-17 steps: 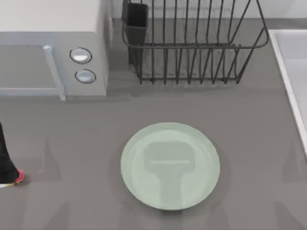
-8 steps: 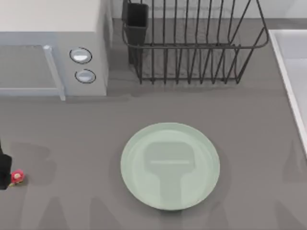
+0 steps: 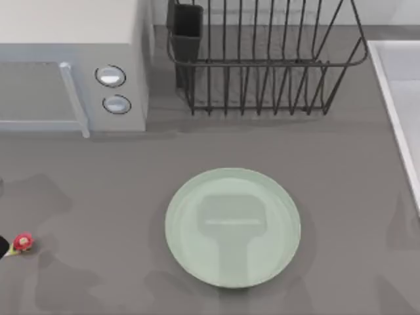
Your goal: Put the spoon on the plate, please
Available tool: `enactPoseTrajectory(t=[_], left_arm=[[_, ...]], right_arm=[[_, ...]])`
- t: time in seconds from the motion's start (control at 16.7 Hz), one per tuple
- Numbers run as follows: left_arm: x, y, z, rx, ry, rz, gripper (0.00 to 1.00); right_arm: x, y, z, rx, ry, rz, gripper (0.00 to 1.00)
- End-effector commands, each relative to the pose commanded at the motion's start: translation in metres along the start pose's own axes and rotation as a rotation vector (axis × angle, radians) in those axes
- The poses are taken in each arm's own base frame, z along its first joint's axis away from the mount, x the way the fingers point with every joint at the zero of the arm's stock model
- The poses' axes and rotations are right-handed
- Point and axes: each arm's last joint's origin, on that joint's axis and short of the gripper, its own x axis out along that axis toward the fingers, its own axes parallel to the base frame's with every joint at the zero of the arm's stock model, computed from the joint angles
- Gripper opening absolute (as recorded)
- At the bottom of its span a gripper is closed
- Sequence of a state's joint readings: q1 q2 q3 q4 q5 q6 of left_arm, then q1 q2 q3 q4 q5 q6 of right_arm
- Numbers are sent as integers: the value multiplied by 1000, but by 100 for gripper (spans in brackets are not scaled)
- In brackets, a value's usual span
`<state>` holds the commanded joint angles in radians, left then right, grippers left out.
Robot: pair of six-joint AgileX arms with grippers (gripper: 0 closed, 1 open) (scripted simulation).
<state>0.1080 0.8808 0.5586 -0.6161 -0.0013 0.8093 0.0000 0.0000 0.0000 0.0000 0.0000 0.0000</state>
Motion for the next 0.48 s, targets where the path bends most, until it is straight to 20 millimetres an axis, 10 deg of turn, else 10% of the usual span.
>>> enactPoseTrajectory(t=[0.48], left_arm=[[50, 39, 16, 394, 311, -488, 100]], right_arm=[[0, 0, 0, 0, 0, 0, 100]])
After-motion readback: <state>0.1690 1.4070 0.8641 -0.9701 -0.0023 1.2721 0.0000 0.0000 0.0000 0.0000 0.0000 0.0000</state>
